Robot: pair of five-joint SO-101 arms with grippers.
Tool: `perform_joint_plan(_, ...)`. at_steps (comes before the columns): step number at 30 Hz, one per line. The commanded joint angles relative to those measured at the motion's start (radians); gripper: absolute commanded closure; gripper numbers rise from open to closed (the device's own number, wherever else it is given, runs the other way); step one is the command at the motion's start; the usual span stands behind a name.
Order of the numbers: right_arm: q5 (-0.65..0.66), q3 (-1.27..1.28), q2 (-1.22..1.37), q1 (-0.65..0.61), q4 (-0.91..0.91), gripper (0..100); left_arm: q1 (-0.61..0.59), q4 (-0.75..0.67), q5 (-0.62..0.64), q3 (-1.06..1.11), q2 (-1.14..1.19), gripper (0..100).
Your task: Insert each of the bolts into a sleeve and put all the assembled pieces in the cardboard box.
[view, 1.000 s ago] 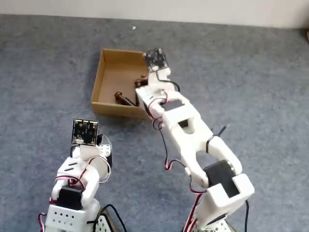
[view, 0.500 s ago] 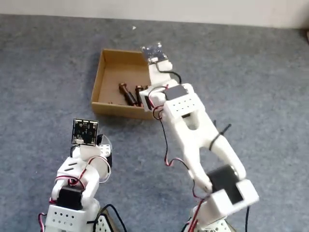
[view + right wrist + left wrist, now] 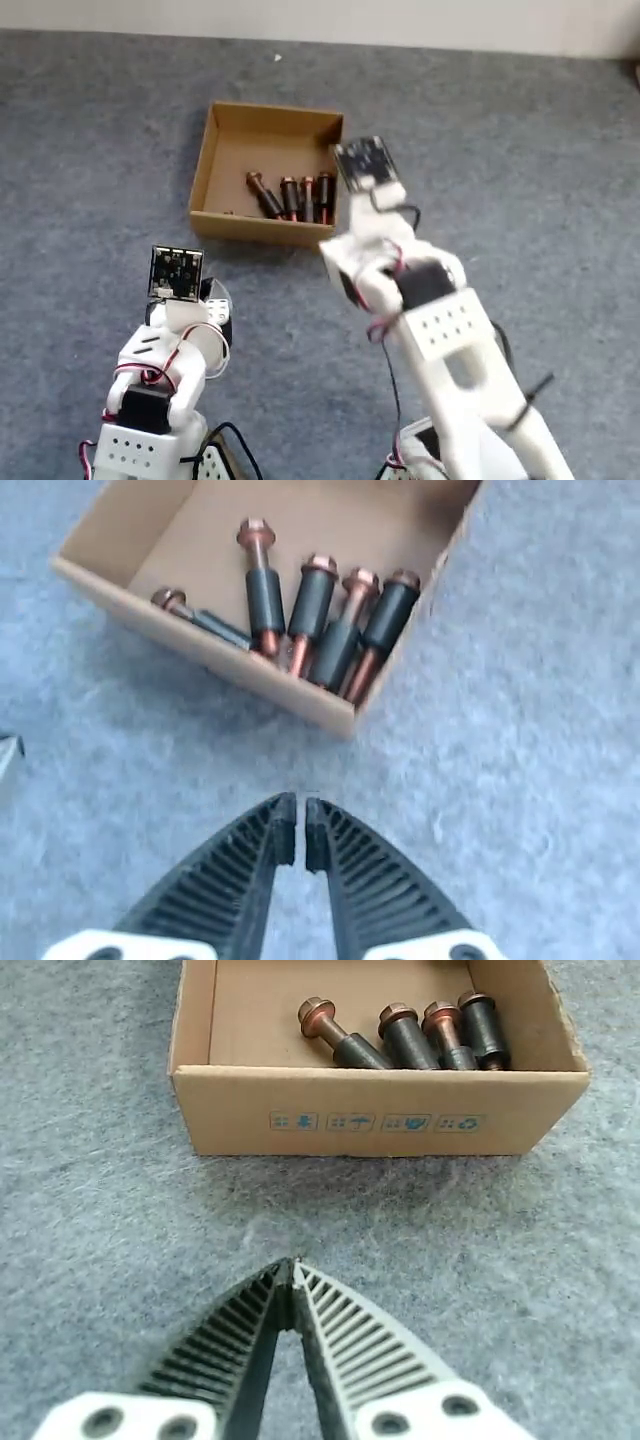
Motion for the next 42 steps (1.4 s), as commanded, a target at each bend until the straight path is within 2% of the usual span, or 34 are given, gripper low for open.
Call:
perform_joint_plan(1,0.003,0.096,-0.168,0.025,0.004,99.3,-0.007,0.003,-0.012,0.022,-0.005,99)
perform_joint_plan(10,0.003,0.381,-0.512,0.147,0.004,99.3,-0.007,0.002,-0.012,0.022,-0.005,99)
perform_joint_plan(17,0.003,0.631,-0.811,0.16,0.004,99.3,-0.008,0.002,-0.012,0.022,-0.005,99)
perform_joint_plan(24,0.003,0.868,-1.121,0.232,0.008,99.3,-0.008,0.002,-0.012,0.022,-0.005,99)
perform_joint_plan(38,0.009,1.038,-1.101,0.24,0.012,99.3,-0.008,0.003,-0.014,0.022,-0.005,99)
perform_joint_plan(42,0.011,1.038,-1.095,0.236,0.059,99.3,-0.008,0.048,-0.015,0.022,-0.005,99)
